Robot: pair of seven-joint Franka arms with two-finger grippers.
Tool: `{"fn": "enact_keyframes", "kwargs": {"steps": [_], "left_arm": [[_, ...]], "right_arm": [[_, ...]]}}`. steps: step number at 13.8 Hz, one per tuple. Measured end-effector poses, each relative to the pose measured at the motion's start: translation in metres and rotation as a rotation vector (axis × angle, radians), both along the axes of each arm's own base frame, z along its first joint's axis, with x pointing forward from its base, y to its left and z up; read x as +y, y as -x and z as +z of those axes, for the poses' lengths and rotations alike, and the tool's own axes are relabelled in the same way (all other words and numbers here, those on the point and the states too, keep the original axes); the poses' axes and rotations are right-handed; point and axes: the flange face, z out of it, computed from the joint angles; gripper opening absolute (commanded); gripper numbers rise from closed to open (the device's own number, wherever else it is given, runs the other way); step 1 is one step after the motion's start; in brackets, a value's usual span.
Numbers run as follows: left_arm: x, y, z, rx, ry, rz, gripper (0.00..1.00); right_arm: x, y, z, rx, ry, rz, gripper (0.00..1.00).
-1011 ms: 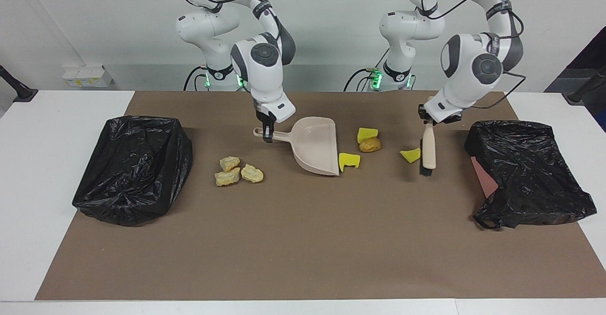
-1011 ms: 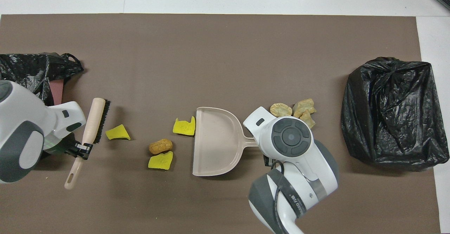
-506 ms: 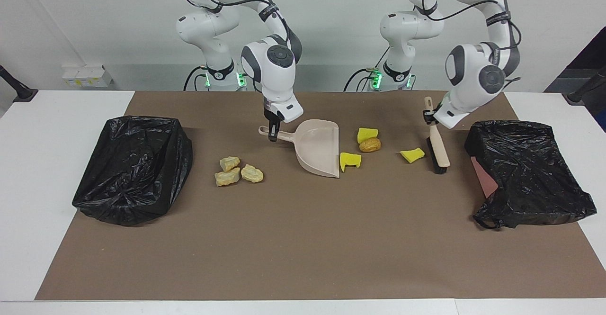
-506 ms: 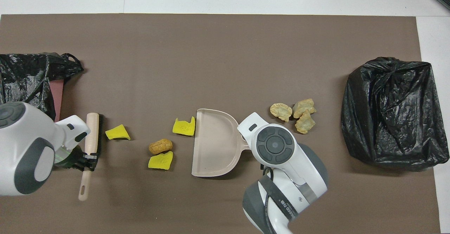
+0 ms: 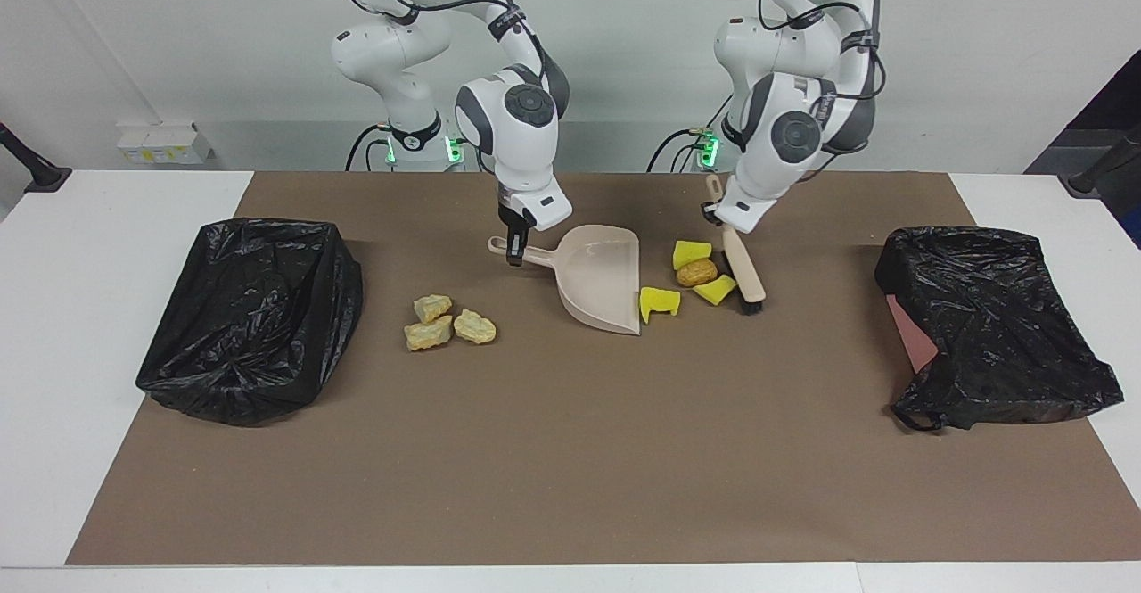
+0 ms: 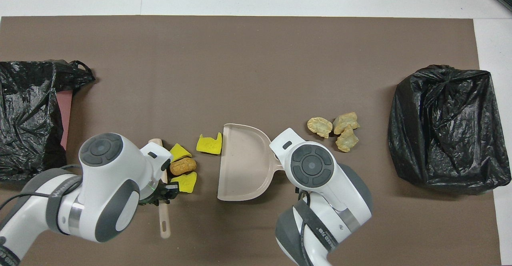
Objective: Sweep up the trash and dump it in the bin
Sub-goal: 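Sweep the yellow sponges and nugget into the dustpan with the left gripper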
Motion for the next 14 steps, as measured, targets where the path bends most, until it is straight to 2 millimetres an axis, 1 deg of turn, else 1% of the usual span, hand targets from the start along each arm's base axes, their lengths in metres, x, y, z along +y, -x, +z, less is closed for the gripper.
{"fn": "enact_keyframes", "kwargs": {"steps": [2,3,4,7,9,11,12,14], "left_arm": [[-0.037,0.010,-0.004,-0.036,0.054,0.045,0.00],[-0.053,0.013,-0.005,-0.050,0.091,0.059,0.00],[-0.065,0.014,-0.005,-0.058,0.122,0.068,0.00],[-0.107,0.014,0.008,-0.076,0.208,0.049,0.00],[-0.135,0.024,0.015,-0.087,0.250,-0.024,0.00],[-0.151,0.033,0.020,-0.092,0.276,-0.095,0.00],[-0.154,0.034,0.022,-0.093,0.283,-0.116,0.00],[-0.152,0.033,0.027,-0.067,0.281,-0.146,0.00]], "right_arm": [[0.000,0.000,0.000,0.000,0.000,0.000,0.00],[0.000,0.000,0.000,0.000,0.000,-0.001,0.00],[0.000,0.000,0.000,0.000,0.000,-0.001,0.00],[0.000,0.000,0.000,0.000,0.000,-0.008,0.00],[0.001,0.001,0.000,-0.001,0.001,-0.017,0.00],[0.001,0.001,-0.001,-0.001,0.001,-0.018,0.00],[0.001,0.001,-0.001,-0.001,0.001,-0.018,0.00],[0.001,0.001,-0.001,-0.001,0.001,-0.018,0.00]]}}
